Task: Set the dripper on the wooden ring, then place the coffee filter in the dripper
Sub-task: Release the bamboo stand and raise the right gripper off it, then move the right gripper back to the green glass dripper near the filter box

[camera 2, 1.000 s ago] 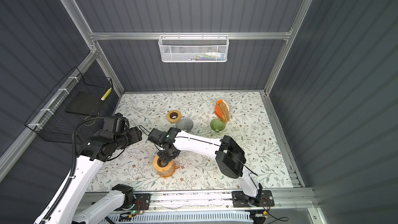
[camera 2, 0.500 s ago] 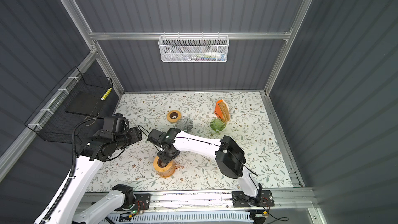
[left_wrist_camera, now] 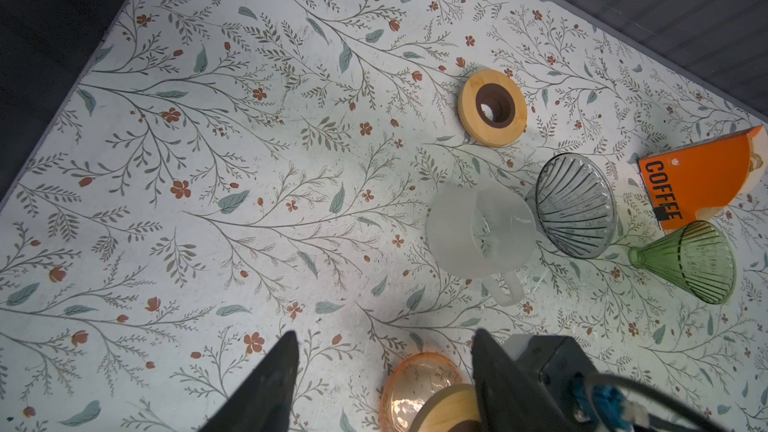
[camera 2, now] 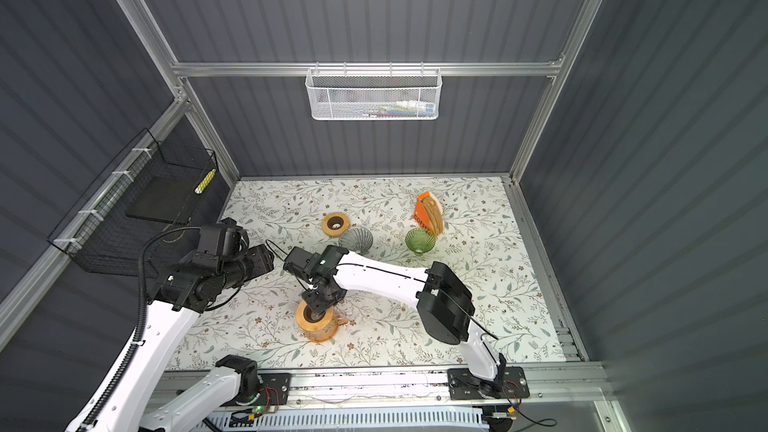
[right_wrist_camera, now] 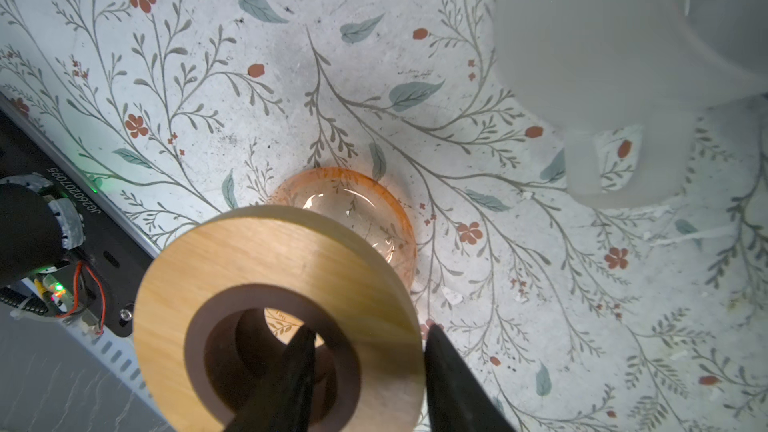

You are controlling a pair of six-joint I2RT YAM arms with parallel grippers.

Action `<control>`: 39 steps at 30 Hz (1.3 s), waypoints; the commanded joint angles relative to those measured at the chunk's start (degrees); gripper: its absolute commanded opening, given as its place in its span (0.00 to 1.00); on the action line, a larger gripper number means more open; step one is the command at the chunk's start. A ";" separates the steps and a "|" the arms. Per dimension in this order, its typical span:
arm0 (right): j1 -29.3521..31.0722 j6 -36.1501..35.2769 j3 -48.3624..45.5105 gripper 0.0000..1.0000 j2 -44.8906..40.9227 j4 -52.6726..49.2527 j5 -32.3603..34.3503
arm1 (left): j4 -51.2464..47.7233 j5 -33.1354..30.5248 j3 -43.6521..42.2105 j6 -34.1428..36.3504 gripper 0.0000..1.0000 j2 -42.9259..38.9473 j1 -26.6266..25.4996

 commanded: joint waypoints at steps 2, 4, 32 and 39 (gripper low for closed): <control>0.28 0.91 1.10 0.45 -2.78 -1.46 1.62 | 0.12 -0.44 0.63 1.38 0.67 0.59 0.32; 0.26 1.00 1.01 0.45 -3.59 -1.66 2.37 | 0.46 -0.13 0.57 1.47 0.67 0.84 0.32; -19.95 4.81 -22.21 0.47 -29.21 7.82 6.07 | 11.88 14.65 5.38 4.72 0.65 13.97 -0.19; -29.22 3.85 -26.92 0.47 -32.15 9.63 4.04 | 14.25 17.27 6.77 3.67 0.63 17.65 -1.67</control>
